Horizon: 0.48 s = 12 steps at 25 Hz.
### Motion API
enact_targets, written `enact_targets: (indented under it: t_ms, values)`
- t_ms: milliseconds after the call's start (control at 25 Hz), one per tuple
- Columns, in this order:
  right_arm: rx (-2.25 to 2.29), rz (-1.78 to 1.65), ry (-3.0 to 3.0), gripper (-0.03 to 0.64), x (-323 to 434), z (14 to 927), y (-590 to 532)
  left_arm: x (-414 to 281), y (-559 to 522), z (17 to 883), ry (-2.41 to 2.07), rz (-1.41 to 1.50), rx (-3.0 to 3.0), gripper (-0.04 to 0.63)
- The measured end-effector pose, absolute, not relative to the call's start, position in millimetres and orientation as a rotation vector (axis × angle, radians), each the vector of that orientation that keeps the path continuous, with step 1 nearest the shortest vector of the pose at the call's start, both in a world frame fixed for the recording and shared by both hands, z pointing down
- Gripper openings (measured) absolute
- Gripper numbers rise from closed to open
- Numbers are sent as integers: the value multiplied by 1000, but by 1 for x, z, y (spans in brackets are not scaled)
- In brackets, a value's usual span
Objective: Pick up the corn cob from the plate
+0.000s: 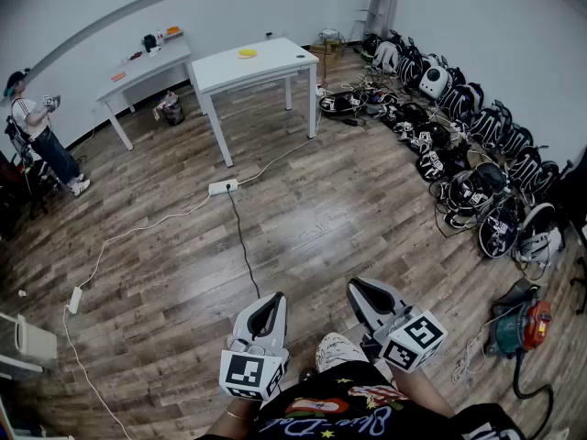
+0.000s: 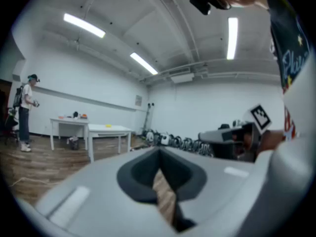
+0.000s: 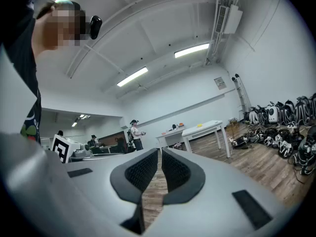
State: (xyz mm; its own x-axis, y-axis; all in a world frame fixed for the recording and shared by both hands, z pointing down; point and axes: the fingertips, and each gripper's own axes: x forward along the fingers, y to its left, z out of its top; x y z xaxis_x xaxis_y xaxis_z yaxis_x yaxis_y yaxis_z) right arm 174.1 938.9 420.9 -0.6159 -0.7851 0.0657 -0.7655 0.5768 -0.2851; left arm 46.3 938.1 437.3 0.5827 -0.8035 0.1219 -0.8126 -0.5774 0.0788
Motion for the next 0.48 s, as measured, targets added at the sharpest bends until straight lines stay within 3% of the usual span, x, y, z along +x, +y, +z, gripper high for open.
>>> enact_targets:
  t_ms: [480]
  values:
    - [-1253, -350, 2669, 15, 218, 403, 714, 53, 728, 418, -1559, 146, 2649, -2]
